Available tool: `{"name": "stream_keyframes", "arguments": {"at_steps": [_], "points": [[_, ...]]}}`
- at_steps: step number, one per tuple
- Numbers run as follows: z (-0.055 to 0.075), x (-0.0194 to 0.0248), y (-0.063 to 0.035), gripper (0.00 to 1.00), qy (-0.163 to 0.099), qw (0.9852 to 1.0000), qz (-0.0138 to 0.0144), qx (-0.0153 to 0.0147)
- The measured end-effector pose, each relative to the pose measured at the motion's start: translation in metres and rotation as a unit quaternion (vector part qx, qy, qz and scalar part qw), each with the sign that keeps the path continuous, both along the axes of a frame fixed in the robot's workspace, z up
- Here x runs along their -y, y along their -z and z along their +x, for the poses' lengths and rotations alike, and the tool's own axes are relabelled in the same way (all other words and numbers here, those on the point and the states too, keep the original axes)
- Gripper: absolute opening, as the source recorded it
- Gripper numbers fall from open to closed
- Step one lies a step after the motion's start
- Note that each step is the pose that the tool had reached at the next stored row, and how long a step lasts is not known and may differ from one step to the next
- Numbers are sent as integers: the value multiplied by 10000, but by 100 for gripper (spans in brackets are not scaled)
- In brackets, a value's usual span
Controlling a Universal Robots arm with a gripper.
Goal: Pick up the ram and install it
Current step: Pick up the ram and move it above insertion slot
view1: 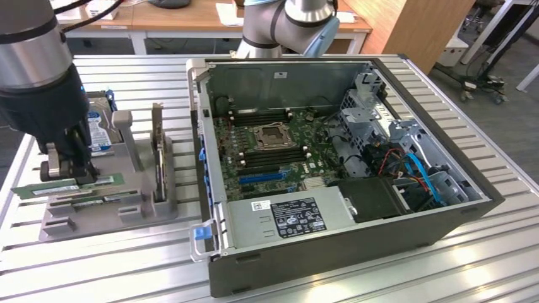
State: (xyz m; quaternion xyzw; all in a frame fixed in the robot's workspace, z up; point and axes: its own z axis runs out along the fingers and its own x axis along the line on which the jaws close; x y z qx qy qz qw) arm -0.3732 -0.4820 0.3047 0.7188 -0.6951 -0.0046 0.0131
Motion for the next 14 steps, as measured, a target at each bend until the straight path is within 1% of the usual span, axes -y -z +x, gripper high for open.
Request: {"name": "stream_keyframes", "arguments": {"at_steps": [14], "points": [[0,0,-451,11,0,10000,0,0]]}}
